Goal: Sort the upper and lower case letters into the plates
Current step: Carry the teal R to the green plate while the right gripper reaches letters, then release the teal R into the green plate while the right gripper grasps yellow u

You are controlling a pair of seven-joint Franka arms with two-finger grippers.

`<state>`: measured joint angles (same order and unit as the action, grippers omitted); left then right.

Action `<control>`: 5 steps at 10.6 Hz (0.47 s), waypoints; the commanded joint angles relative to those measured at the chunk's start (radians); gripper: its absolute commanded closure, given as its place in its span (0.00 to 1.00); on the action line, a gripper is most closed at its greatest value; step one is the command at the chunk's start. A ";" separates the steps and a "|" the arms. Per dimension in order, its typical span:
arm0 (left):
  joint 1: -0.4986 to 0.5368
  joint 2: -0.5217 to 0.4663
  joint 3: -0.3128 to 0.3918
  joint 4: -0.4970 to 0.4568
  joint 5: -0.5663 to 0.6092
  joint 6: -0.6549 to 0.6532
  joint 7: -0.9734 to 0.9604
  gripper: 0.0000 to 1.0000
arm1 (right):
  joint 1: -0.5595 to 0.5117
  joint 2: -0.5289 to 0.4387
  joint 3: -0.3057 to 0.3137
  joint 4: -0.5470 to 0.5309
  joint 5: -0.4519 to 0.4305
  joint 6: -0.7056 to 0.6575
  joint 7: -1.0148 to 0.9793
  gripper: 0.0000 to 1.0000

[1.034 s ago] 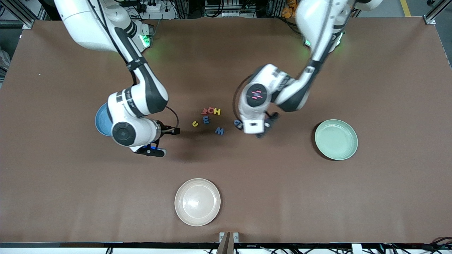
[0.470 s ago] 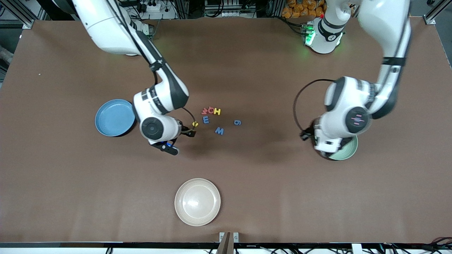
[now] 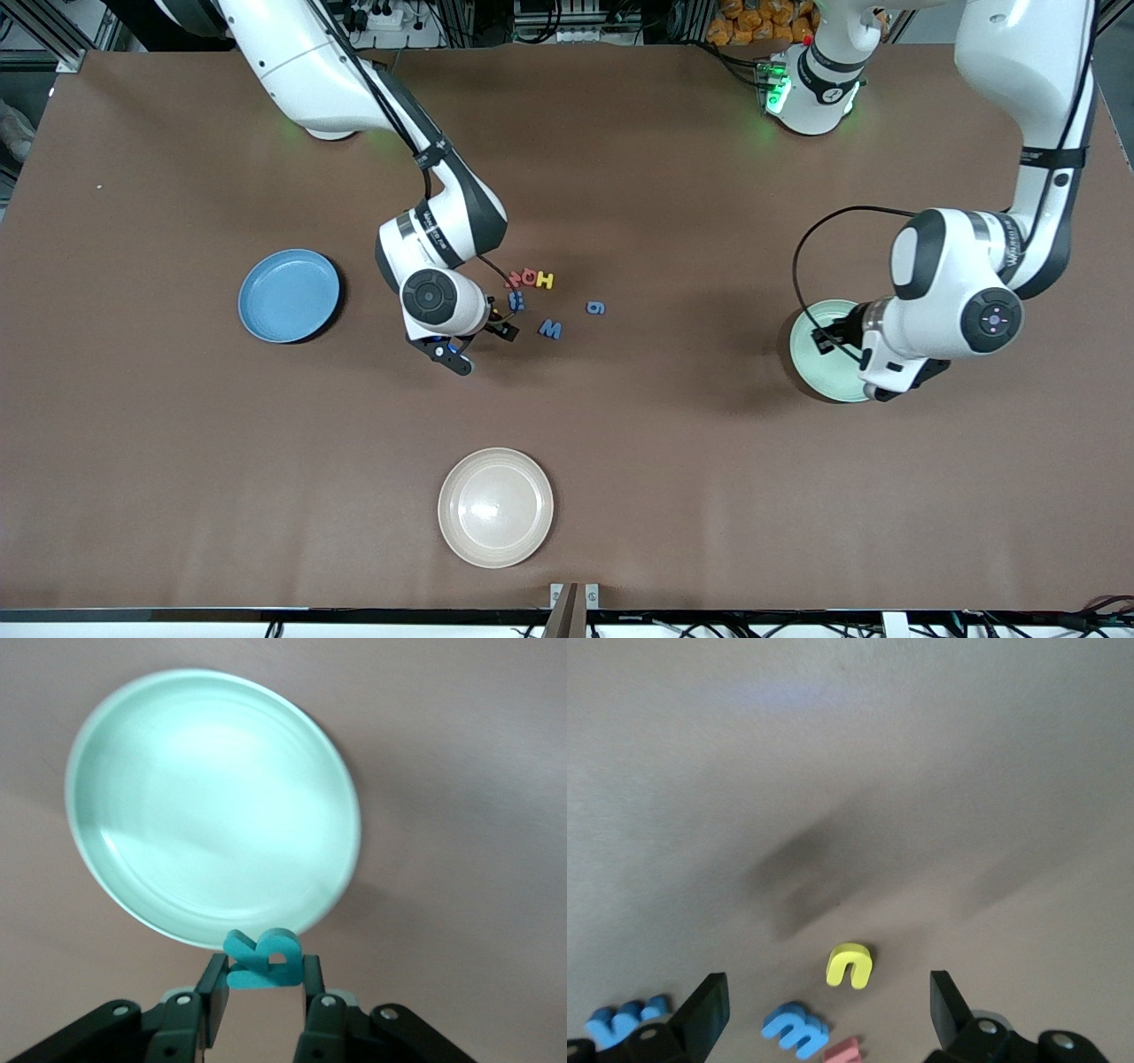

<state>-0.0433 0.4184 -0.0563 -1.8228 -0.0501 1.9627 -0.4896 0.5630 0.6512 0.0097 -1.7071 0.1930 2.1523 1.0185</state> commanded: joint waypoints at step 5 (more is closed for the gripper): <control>0.088 0.049 -0.014 -0.004 0.082 0.094 0.132 1.00 | 0.026 -0.054 -0.007 -0.143 0.003 0.139 0.046 0.00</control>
<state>0.0519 0.4519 -0.0601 -1.8247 -0.0100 2.0161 -0.3562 0.5777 0.6422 0.0097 -1.7941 0.1930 2.2758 1.0450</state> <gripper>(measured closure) 0.617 0.000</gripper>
